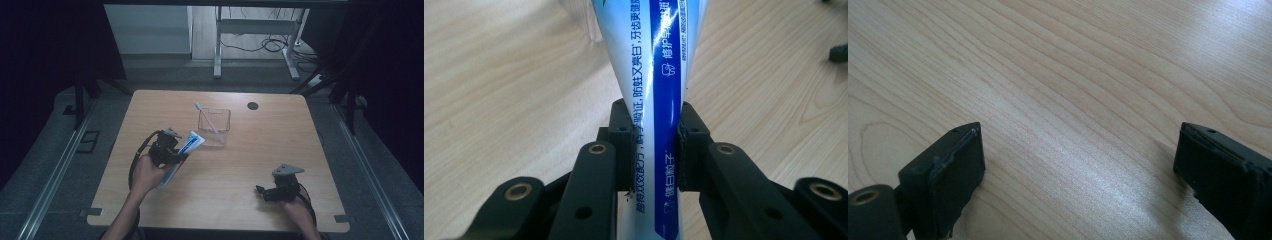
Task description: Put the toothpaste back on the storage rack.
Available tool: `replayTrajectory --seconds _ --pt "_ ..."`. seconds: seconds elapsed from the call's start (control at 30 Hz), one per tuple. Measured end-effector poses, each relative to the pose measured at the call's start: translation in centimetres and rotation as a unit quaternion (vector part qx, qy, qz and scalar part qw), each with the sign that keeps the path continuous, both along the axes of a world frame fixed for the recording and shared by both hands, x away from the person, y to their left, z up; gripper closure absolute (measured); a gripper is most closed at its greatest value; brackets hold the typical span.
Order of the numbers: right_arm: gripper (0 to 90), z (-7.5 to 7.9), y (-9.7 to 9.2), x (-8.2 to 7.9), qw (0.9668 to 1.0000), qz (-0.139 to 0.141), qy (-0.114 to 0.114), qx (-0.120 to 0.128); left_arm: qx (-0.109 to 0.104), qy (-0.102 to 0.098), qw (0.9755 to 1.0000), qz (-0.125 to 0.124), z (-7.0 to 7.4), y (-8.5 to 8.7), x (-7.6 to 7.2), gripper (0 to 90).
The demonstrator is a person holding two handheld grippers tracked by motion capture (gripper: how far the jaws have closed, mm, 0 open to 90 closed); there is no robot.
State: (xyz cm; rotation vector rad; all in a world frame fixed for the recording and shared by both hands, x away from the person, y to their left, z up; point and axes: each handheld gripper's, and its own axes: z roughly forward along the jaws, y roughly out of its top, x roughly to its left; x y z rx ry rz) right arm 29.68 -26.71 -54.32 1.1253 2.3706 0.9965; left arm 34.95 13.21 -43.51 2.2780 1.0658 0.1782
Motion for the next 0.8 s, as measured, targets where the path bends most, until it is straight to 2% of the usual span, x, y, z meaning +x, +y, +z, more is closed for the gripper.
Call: replayTrajectory --seconds 0.47,0.8 --pt "5.9 0.0 0.0 0.0 1.0 0.0 0.0 0.0 -0.023 -0.032 0.9992 0.007 1.6 -0.9 1.9 74.4" --pt "6.0 0.0 0.0 0.0 1.0 0.0 0.0 0.0 -0.03 -0.053 0.9981 0.008 2.8 -2.2 3.5 74.3"
